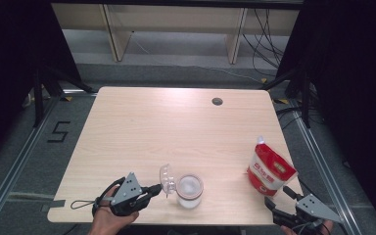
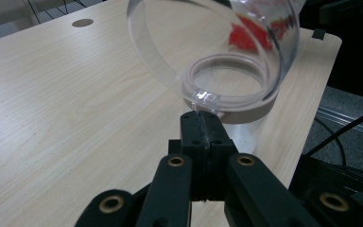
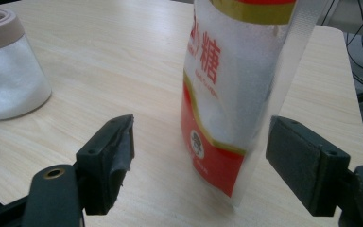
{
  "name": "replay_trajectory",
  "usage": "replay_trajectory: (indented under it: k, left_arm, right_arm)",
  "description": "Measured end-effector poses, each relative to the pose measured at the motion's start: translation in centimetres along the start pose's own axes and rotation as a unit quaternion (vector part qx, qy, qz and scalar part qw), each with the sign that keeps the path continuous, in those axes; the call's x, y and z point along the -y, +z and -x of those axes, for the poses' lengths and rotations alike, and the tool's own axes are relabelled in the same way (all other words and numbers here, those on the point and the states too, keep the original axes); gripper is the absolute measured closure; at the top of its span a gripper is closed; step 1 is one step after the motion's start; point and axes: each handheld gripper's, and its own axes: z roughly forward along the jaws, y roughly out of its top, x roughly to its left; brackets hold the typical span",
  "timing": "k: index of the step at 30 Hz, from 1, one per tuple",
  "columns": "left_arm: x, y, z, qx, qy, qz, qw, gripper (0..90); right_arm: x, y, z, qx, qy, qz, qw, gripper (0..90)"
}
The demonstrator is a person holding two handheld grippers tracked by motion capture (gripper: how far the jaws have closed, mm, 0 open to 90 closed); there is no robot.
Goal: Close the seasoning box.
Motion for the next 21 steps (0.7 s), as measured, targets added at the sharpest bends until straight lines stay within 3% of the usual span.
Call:
replay_trajectory:
  k: [1, 2, 3, 5, 6, 8, 9, 10, 12, 18, 21]
  left_arm:
    - [-0.01, 0.09, 0.0, 0.006, -0.002, 0.001, 1.0, 89.2]
    - [-0.1, 0.09, -0.04, 0.005, 0.009, 0.0, 0.9999, 89.2]
    - [-0.1, 0.21, 0.17, 0.007, -0.001, 0.004, 1.0, 89.2]
    - [-0.22, 0.23, 0.22, 0.006, 0.009, 0.003, 0.9999, 89.2]
    - [-0.22, 0.3, 0.31, 0.012, -0.001, 0.003, 0.9999, 89.2]
    - [-0.3, 0.34, 0.34, 0.009, 0.006, 0.005, 0.9999, 89.2]
    - [-0.33, 0.39, 0.37, 0.009, 0.005, 0.005, 0.9999, 89.2]
    - [-0.37, 0.39, 0.38, 0.008, 0.006, 0.003, 0.9999, 89.2]
    - [-0.41, 0.42, 0.37, 0.008, 0.009, 0.001, 0.9999, 89.2]
    - [-0.51, 0.58, 0.56, 0.011, 0.004, 0.006, 0.9999, 89.1]
    - [-0.61, 0.65, 0.42, 0.013, 0.019, 0.008, 0.9997, 88.9]
  right_arm:
    - [-0.01, 0.0, 0.02, -0.001, -0.001, -0.001, 1.0, 25.4]
    - [0.0, 0.0, 0.02, -0.001, -0.001, 0.0, 1.0, 25.4]
    - [0.0, 0.0, 0.02, -0.001, -0.001, 0.0, 1.0, 25.4]
    - [0.01, 0.0, -0.02, -0.001, 0.001, 0.0, 1.0, 25.5]
    - [-0.01, -0.03, -0.11, -0.005, 0.007, -0.003, 1.0, 25.5]
    - [-0.03, -0.02, -0.02, -0.006, 0.0, -0.003, 1.0, 26.4]
    - [-0.03, -0.14, -0.31, 0.003, 0.01, -0.001, 0.9999, 26.7]
    - [-0.16, -0.14, 0.02, -0.002, -0.01, 0.005, 0.9999, 26.9]
    - [-0.11, -0.25, -0.16, 0.005, 0.003, 0.006, 1.0, 27.1]
    - [-0.14, -0.25, 0.03, 0.002, -0.012, 0.004, 0.9999, 27.0]
    - [-0.12, -0.13, -0.07, -0.003, -0.006, 0.006, 1.0, 26.8]
